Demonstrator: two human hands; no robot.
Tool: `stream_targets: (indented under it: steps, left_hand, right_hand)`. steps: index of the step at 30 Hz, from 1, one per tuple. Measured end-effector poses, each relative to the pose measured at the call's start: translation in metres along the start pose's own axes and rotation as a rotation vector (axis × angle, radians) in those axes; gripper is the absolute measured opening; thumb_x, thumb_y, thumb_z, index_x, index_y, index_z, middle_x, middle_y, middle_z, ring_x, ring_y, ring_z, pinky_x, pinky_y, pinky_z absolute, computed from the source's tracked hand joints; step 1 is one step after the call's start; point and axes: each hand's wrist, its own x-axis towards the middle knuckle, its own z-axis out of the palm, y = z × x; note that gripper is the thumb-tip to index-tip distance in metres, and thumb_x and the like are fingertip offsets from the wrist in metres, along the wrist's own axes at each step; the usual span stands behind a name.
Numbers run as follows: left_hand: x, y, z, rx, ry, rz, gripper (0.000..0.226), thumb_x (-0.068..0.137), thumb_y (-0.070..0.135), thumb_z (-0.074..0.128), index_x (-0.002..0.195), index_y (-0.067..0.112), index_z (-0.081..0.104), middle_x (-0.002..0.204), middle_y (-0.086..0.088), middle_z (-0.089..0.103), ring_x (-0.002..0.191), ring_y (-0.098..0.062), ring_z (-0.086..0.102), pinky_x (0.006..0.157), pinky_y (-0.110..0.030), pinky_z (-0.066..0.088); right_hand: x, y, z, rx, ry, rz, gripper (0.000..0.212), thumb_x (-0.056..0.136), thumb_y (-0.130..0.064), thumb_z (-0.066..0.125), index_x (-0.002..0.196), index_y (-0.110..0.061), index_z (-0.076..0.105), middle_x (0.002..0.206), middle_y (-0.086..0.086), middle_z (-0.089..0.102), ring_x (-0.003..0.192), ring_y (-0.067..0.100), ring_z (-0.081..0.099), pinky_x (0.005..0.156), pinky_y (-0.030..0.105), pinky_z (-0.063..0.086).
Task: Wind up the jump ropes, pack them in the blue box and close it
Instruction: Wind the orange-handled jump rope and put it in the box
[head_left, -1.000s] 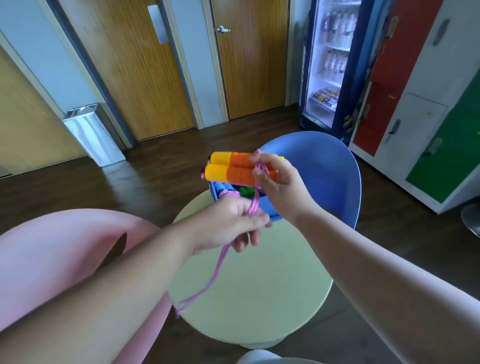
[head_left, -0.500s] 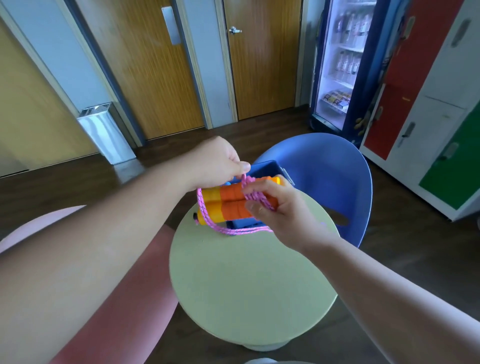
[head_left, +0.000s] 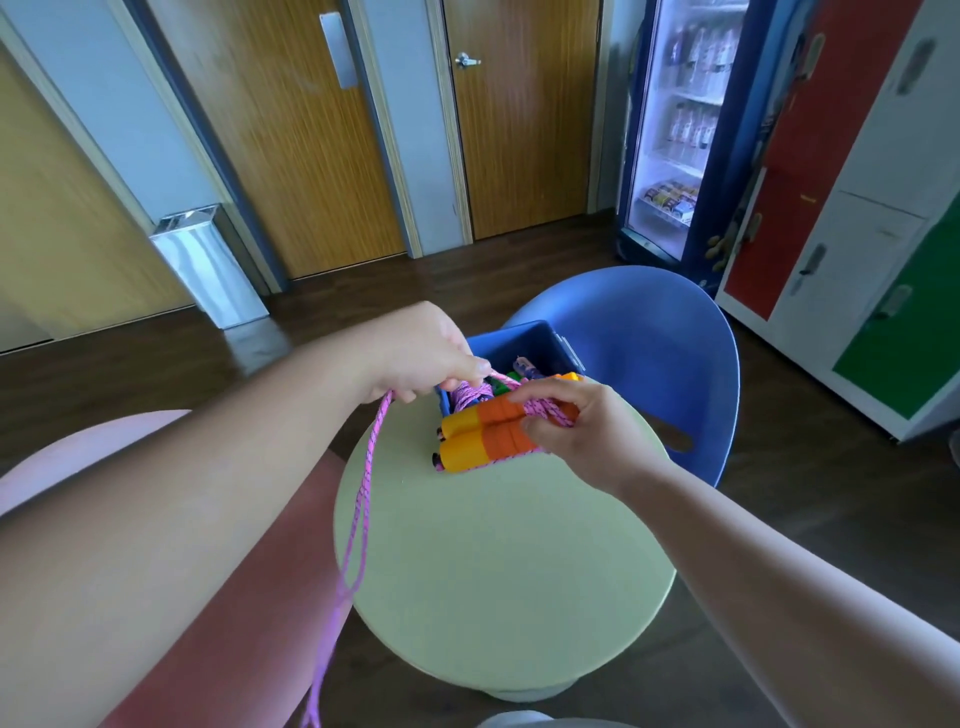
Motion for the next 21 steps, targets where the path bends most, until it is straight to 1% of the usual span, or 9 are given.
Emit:
stream_targets:
  steps: [5,8,10,11,12,13,14,17,21]
  left_hand:
    - [0.006,0.000,-0.003,0.142,0.125,0.118,0.033,0.095,0.034,0.073,0.066,0.018,0.074,0.055,0.005,0.058,0.048,-0.010,0.043,0.047,-0.021,0.034]
    - [0.015,-0.012,0.001,-0.156,-0.045,0.029,0.023,0.097,0.028,0.071,0.093,0.006,0.077,0.059,0.000,0.051,0.047,-0.011,0.028,0.044,-0.022,0.020]
    - [0.019,-0.032,0.012,-0.353,-0.190,-0.028,0.026,0.099,0.028,0.066,0.100,0.003,0.073,0.060,0.001,0.049,0.046,-0.009,0.030,0.042,-0.020,0.023]
    - [0.016,-0.045,0.026,-0.374,-0.214,-0.003,0.026,0.100,0.029,0.062,0.103,0.005,0.071,0.063,-0.001,0.055,0.048,-0.010,0.041,0.046,-0.018,0.034]
    - [0.019,-0.058,0.040,-0.462,-0.182,-0.014,0.025,0.102,0.029,0.058,0.108,0.007,0.068,0.074,-0.005,0.065,0.058,-0.013,0.057,0.060,-0.015,0.046]
    - [0.025,-0.070,0.050,-0.526,-0.101,-0.016,0.024,0.106,0.027,0.050,0.114,0.010,0.065,0.089,-0.007,0.072,0.072,-0.015,0.067,0.080,-0.012,0.047]
    - [0.031,-0.079,0.066,-0.562,0.003,-0.052,0.023,0.108,0.024,0.043,0.113,0.013,0.062,0.092,-0.005,0.073,0.073,-0.013,0.067,0.084,-0.009,0.043]
    - [0.002,-0.063,0.092,-0.651,-0.205,-0.111,0.031,0.110,0.030,0.044,0.091,0.013,0.062,0.061,0.001,0.052,0.045,-0.010,0.037,0.047,-0.020,0.034]
    - [-0.032,-0.024,0.095,-0.514,-0.222,0.048,0.026,0.108,0.024,0.051,0.091,0.010,0.064,0.062,-0.002,0.047,0.042,-0.010,0.029,0.045,-0.021,0.024]
  right_hand:
    - [-0.010,-0.009,-0.008,0.251,-0.177,-0.032,0.022,0.088,0.010,0.066,0.100,-0.007,0.073,0.066,-0.021,0.065,0.056,-0.004,0.057,0.058,0.011,0.046]
    - [-0.017,-0.015,-0.005,0.510,-0.265,0.071,0.020,0.089,0.006,0.066,0.095,-0.011,0.073,0.058,-0.004,0.051,0.042,0.007,0.038,0.041,0.017,0.032]
    - [-0.020,-0.015,0.000,0.701,-0.290,0.137,0.019,0.083,-0.005,0.064,0.087,-0.020,0.074,0.064,0.005,0.038,0.047,0.013,0.022,0.043,0.018,0.018]
    - [-0.021,-0.016,0.002,0.771,-0.280,0.151,0.018,0.083,-0.008,0.062,0.084,-0.022,0.073,0.066,0.004,0.038,0.049,0.014,0.019,0.045,0.018,0.015]
    - [-0.020,-0.017,0.005,0.808,-0.253,0.152,0.017,0.085,-0.009,0.061,0.085,-0.022,0.071,0.069,0.003,0.042,0.051,0.014,0.019,0.046,0.018,0.014]
    - [-0.017,-0.020,0.008,0.829,-0.212,0.145,0.017,0.089,-0.008,0.061,0.088,-0.022,0.070,0.074,0.004,0.046,0.052,0.014,0.020,0.046,0.018,0.016]
    - [-0.012,-0.023,0.010,0.831,-0.145,0.133,0.017,0.093,-0.007,0.060,0.093,-0.021,0.070,0.079,0.007,0.047,0.053,0.014,0.022,0.045,0.018,0.018]
    - [0.011,-0.025,0.015,0.748,0.130,0.115,0.019,0.096,-0.006,0.061,0.106,-0.019,0.072,0.080,0.007,0.052,0.051,0.014,0.038,0.043,0.020,0.031]
    - [0.037,-0.012,0.018,0.443,0.280,0.058,0.022,0.093,-0.005,0.068,0.102,-0.024,0.075,0.088,-0.014,0.067,0.078,0.005,0.065,0.071,0.025,0.056]
